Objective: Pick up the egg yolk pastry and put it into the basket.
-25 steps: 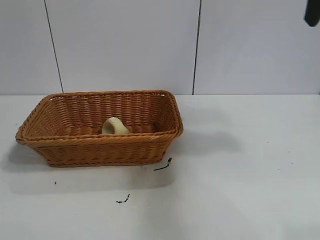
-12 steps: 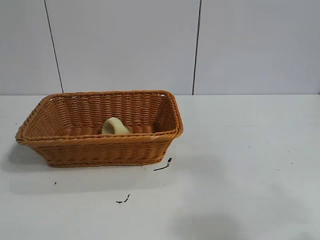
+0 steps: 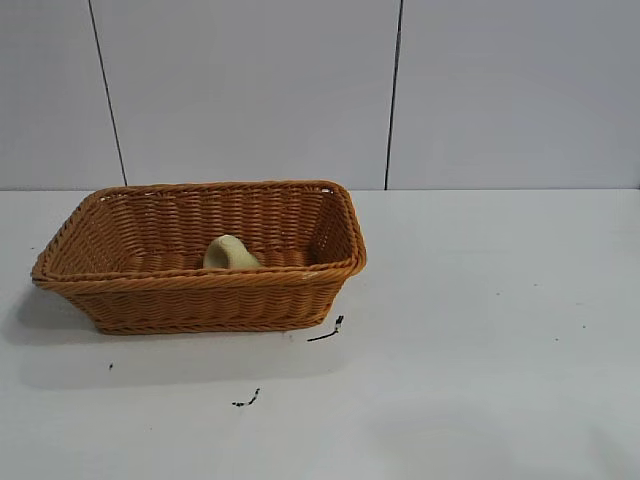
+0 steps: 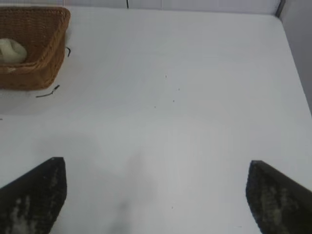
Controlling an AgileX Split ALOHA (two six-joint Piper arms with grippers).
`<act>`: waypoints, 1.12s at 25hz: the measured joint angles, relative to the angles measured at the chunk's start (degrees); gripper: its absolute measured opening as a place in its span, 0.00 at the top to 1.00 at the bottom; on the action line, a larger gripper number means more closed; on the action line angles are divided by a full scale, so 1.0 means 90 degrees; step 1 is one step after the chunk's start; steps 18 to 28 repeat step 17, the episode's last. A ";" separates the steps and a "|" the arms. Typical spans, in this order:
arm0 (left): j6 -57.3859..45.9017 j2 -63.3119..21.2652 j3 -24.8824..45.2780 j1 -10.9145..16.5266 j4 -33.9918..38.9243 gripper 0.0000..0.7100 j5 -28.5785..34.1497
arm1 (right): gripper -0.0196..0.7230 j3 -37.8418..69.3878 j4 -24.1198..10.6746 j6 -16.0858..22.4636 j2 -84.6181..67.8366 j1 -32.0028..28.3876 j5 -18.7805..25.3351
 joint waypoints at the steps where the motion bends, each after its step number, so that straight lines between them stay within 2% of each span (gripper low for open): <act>1: 0.0000 0.0000 0.0000 0.0000 0.0000 0.02 0.0000 | 0.04 0.0000 0.0000 0.0000 -0.0045 0.0000 0.0000; 28: 0.0000 0.0000 0.0000 0.0000 0.0000 0.02 0.0000 | 0.04 0.0000 -0.0006 -0.0009 -0.0076 0.0014 0.0000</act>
